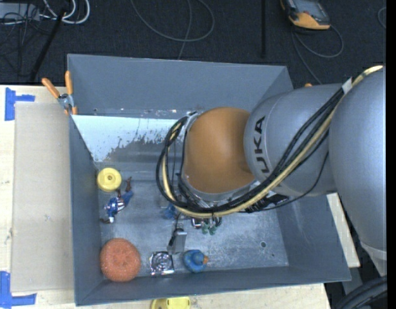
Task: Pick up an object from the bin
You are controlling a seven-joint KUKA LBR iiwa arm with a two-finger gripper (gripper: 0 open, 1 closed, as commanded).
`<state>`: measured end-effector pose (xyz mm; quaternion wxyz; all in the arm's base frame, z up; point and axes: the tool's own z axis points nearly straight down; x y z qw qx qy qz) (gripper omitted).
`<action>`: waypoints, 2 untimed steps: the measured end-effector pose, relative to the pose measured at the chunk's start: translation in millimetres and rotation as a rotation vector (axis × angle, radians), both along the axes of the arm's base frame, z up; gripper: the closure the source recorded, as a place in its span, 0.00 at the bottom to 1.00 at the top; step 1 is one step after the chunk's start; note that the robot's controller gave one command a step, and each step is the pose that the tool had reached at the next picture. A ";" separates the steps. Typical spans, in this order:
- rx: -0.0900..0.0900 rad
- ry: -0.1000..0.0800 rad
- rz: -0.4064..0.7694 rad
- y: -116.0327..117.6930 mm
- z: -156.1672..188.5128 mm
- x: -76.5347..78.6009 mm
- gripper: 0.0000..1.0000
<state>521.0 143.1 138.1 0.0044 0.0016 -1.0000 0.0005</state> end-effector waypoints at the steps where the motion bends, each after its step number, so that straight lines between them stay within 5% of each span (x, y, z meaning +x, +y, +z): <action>1: 0.001 -0.007 -0.004 -0.6 4.1 2.0 0.00; 2: 0.002 -0.007 0.081 -38.0 3.2 9.1 0.00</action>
Offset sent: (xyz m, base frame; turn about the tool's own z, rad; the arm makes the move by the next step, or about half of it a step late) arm 0.0185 -0.0891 0.0023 -0.1636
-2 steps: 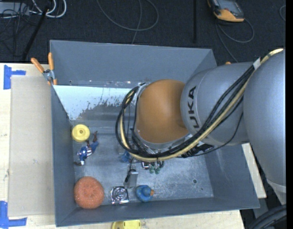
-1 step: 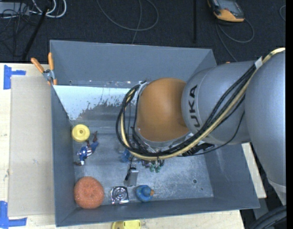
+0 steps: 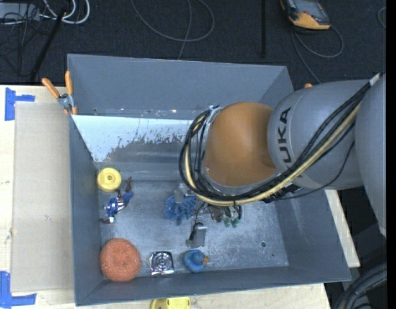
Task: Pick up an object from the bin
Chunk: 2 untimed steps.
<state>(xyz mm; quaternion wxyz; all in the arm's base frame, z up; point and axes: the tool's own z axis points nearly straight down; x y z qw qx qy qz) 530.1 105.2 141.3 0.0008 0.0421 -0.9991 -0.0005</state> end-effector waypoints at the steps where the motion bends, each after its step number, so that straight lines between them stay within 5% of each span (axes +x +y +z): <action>1: -0.002 -0.001 0.096 -18.1 -26.0 -7.0 0.00; 2: 0.000 -0.001 0.015 -24.1 -31.8 44.6 0.00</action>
Offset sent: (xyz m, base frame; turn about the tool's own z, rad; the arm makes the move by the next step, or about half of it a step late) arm 0.0675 -0.0296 -0.0340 0.0210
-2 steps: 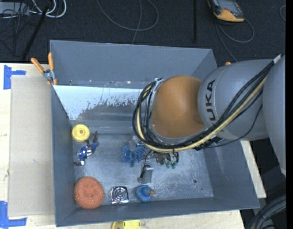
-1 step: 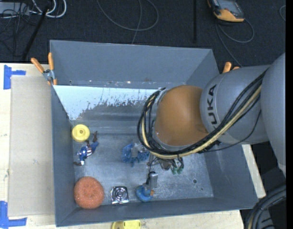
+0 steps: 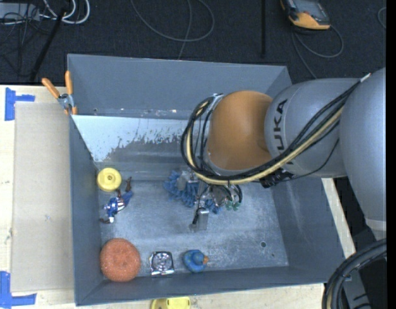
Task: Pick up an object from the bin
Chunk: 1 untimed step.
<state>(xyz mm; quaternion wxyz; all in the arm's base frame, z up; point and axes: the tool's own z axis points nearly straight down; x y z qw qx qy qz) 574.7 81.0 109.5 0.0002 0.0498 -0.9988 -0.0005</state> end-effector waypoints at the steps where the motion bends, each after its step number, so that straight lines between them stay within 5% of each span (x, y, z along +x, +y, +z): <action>1: 0.000 -0.006 -0.036 -21.8 3.5 15.5 0.00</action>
Offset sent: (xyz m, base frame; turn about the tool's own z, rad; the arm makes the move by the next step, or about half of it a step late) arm 0.0256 -0.0636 -0.0109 -0.0342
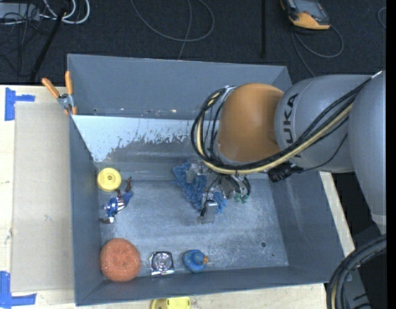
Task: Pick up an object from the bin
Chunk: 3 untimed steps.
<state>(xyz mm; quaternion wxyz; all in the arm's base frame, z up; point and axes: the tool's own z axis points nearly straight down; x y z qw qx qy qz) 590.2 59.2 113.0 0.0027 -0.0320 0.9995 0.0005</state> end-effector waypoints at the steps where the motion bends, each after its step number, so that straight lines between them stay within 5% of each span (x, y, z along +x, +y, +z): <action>1: 0.000 0.004 0.065 -33.3 -11.3 6.7 0.00; 2: -0.001 0.003 0.030 -52.6 -15.7 13.8 0.00; 3: -0.001 0.002 0.008 -41.0 -35.0 22.4 0.00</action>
Offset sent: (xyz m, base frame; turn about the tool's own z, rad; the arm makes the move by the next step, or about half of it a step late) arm 0.0132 -0.0527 -0.0157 -0.0307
